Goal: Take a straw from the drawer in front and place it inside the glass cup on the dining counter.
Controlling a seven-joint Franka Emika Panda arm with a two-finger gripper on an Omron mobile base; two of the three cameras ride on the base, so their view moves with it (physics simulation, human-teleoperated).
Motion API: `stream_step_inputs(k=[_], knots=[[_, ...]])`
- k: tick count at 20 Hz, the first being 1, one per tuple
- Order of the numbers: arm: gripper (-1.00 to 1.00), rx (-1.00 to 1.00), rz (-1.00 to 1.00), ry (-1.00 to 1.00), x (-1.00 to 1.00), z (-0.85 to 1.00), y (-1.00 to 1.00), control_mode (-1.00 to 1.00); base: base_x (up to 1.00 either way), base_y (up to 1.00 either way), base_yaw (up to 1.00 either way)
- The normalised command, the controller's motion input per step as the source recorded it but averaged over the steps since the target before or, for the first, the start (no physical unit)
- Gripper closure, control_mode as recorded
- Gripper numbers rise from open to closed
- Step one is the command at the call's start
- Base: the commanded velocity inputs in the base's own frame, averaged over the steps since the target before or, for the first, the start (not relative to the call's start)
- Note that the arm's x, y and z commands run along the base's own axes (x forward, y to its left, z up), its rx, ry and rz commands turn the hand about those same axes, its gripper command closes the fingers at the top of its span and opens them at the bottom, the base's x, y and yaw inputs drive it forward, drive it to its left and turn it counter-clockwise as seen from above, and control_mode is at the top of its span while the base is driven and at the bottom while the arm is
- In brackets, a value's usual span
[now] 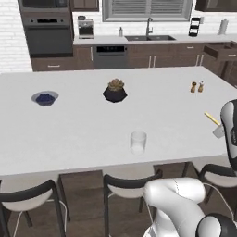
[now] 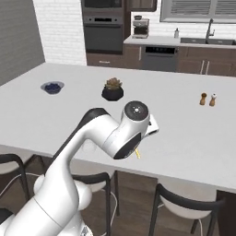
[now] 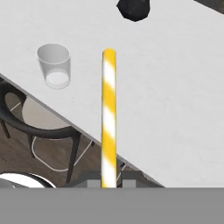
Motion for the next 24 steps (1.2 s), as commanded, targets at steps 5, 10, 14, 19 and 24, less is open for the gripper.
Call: stream_step_inputs(k=[5, 10, 14, 19, 24], knots=[[1.00, 0.00, 0.00, 0.00, 0.00, 0.00, 0.00, 1.00, 0.43, 0.00, 0.00], [1.00, 0.00, 0.00, 0.00, 0.00, 0.00, 0.00, 1.00, 0.40, 0.00, 0.00], [1.00, 0.00, 0.00, 0.00, 0.00, 0.00, 0.00, 1.00, 0.35, 0.01, 0.00], [1.00, 0.00, 0.00, 0.00, 0.00, 0.00, 0.00, 1.00, 0.34, 0.06, 0.00], [1.00, 0.00, 0.00, 0.00, 0.00, 0.00, 0.00, 1.00, 0.15, 0.13, 0.00]])
